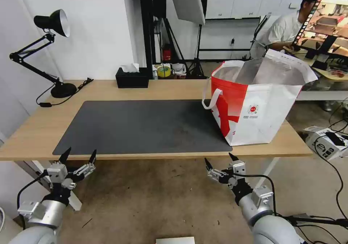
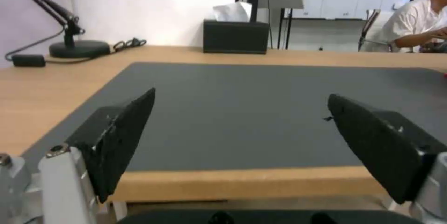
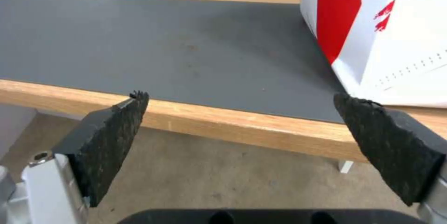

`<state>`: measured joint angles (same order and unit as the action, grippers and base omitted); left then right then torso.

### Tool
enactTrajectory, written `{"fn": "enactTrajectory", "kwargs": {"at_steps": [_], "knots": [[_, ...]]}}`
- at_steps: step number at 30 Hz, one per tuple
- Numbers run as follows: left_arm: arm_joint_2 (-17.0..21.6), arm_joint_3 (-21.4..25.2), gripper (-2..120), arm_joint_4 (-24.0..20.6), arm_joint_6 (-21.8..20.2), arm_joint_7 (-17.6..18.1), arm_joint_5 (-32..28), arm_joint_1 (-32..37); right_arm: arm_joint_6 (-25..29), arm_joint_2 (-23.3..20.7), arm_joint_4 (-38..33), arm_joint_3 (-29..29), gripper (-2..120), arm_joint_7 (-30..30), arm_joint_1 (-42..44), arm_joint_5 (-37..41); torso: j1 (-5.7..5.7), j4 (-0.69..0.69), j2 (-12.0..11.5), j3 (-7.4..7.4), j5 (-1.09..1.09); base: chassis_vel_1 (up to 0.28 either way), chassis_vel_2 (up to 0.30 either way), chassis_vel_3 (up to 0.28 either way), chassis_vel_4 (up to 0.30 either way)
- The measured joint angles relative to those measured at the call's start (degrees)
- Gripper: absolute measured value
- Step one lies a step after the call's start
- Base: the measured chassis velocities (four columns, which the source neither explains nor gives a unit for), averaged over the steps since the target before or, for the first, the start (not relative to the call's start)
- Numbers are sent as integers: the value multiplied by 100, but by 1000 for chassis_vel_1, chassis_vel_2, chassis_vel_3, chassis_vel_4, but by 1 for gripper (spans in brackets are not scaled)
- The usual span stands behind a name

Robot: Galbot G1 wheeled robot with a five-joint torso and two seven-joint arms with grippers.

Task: Pick up the trash from the table and place it into the takeout bag.

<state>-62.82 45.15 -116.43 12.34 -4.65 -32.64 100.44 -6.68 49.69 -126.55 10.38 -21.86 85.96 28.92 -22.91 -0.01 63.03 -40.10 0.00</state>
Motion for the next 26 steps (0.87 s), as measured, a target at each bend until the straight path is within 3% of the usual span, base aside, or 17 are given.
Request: {"fn": "enactTrajectory", "kwargs": {"at_steps": [12,26], "knots": [[-233,-75,100,-26,-20,-40,66,157,0,0,0,0,100,0,0,0,-1,0,0,0,-1,0,0,0,0],[-244,-94,100,-27,-28,-37,89,145,0,0,0,0,100,0,0,0,0,0,-1,0,0,0,0,0,0]]}}
